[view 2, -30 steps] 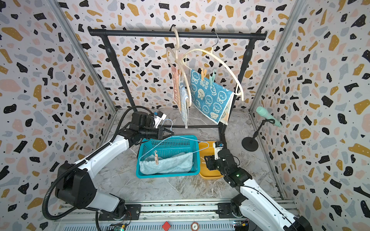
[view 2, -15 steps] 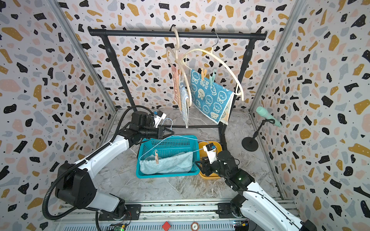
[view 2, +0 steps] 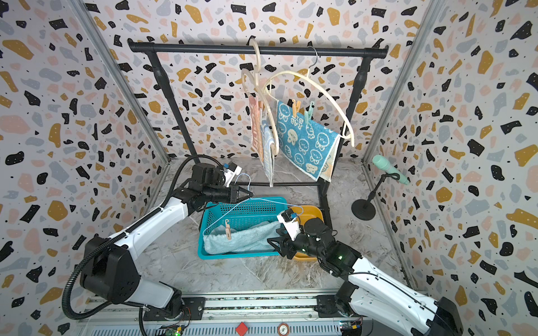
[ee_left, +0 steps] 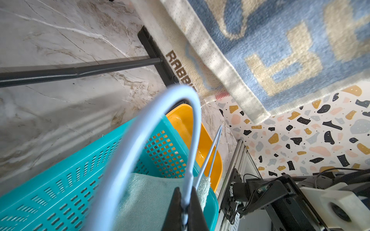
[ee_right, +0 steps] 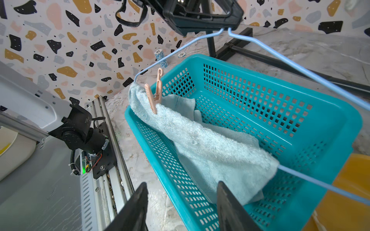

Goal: Remove the clothespins securing towels to the hanger
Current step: Remove the clothespin from the hanger.

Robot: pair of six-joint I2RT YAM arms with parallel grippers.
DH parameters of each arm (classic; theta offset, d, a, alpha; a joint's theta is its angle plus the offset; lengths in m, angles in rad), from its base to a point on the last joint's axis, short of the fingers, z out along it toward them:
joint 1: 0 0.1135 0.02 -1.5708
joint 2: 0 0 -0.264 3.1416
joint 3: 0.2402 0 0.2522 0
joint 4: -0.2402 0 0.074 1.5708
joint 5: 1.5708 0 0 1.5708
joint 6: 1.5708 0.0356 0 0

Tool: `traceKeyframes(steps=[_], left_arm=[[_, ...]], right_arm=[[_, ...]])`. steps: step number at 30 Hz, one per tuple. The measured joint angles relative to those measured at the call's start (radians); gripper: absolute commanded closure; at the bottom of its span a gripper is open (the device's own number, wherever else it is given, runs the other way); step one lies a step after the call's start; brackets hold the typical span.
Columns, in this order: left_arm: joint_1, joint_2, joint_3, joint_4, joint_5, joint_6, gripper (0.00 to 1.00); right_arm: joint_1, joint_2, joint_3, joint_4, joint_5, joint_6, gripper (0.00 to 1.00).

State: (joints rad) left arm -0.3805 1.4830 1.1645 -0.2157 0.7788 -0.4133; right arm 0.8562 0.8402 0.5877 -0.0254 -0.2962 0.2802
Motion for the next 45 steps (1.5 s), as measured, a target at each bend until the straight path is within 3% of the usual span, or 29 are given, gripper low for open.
traceKeyframes(steps=[18,32,45], left_arm=[[0.0,-0.013,-0.026,0.009,0.002,-0.019,1.0],[0.0,-0.013,-0.026,0.015,0.023,-0.022,1.0],[-0.01,-0.013,-0.026,0.014,0.024,-0.026,1.0]], right_arm=[[0.059,0.367,0.142,0.24,-0.152,-0.095,0.37],[0.066,0.505,0.232,0.298,-0.258,-0.13,0.34],[0.089,0.613,0.285,0.303,-0.282,-0.17,0.34]])
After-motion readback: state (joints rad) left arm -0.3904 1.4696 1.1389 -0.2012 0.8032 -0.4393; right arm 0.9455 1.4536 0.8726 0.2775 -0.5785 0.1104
